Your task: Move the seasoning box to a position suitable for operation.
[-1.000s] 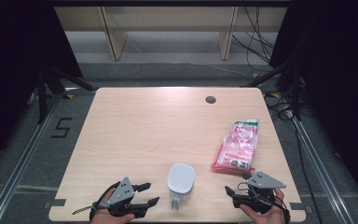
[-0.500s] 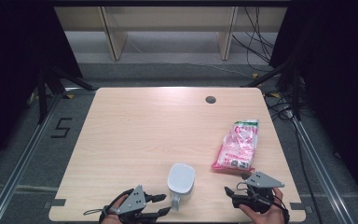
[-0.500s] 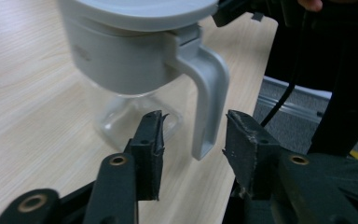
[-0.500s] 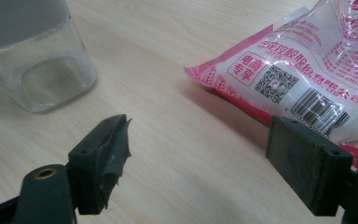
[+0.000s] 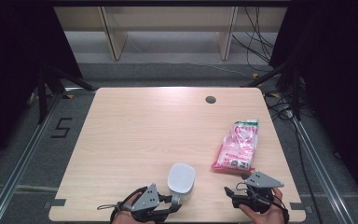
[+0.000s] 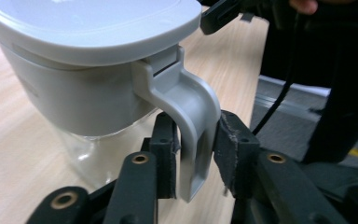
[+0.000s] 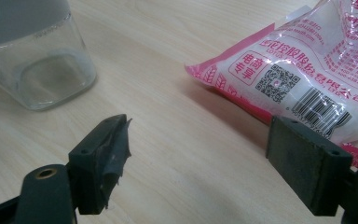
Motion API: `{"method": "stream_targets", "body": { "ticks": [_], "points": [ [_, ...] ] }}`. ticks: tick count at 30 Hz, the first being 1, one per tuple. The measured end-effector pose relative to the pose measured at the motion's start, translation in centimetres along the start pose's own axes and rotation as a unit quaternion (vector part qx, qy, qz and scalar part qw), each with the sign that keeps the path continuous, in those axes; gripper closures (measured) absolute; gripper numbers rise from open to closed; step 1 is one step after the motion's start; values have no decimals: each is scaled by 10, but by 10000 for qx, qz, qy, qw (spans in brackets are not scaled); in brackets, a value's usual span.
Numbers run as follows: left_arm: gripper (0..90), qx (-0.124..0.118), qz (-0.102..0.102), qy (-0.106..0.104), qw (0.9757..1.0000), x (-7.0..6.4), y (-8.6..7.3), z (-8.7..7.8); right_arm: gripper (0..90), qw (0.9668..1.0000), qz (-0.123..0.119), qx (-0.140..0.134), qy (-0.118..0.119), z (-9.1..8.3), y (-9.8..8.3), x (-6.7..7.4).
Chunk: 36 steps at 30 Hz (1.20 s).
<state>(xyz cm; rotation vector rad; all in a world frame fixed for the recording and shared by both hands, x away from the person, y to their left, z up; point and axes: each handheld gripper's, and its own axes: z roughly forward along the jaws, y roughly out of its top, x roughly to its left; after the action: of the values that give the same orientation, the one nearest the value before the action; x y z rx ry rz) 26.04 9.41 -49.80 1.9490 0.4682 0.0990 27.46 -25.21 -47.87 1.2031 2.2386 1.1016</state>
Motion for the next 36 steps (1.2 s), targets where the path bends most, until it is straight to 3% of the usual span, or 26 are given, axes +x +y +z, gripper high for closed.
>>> {"method": "stream_targets", "body": {
  "ticks": [2,5,6,7,14,18,20,22,24,25,28,29,30,31,33,36],
  "points": [
    [715,-26,51,-49,10000,0,0,3,224,10000,-30,3,-2,0,0,0],
    [726,-165,-16,57,9998,-3,2,10,224,9998,-184,-57,51,2,0,-3],
    [727,-121,54,145,9998,-2,3,11,224,9997,-207,2,140,1,1,-4],
    [726,-166,-7,219,9996,-1,4,13,224,9999,-140,-72,2,1,1,-1],
    [730,-349,-156,502,9980,12,9,23,226,9998,-152,-62,105,1,1,-3],
    [730,-279,-147,518,9982,25,12,25,225,9998,-166,-74,33,1,1,-1],
    [728,-303,-190,656,9972,32,13,26,225,9997,-213,-69,35,1,1,-1],
    [728,-291,-225,657,9972,38,15,27,226,9994,-315,-58,140,1,2,-2],
    [728,-276,-244,753,9965,44,17,28,225,9995,-245,-30,174,1,1,-1],
    [728,-280,-274,726,9966,47,18,29,226,9995,-298,-89,70,1,1,-1],
    [727,-223,-362,649,9970,55,23,29,225,9994,-314,-87,86,2,1,-1],
    [727,-218,-360,673,9968,56,23,29,226,9999,-91,-35,78,1,0,3],
    [727,-226,-341,677,9969,58,23,29,226,9999,-91,-35,78,1,0,3],
    [727,-217,-338,717,9966,60,24,29,225,9995,-270,-40,179,1,1,-1],
    [726,-217,-342,747,9964,63,23,30,225,9994,-332,-69,111,1,1,-1],
    [724,-163,-262,794,9964,67,24,29,225,9998,-165,-2,104,1,1,2]
  ]
}}
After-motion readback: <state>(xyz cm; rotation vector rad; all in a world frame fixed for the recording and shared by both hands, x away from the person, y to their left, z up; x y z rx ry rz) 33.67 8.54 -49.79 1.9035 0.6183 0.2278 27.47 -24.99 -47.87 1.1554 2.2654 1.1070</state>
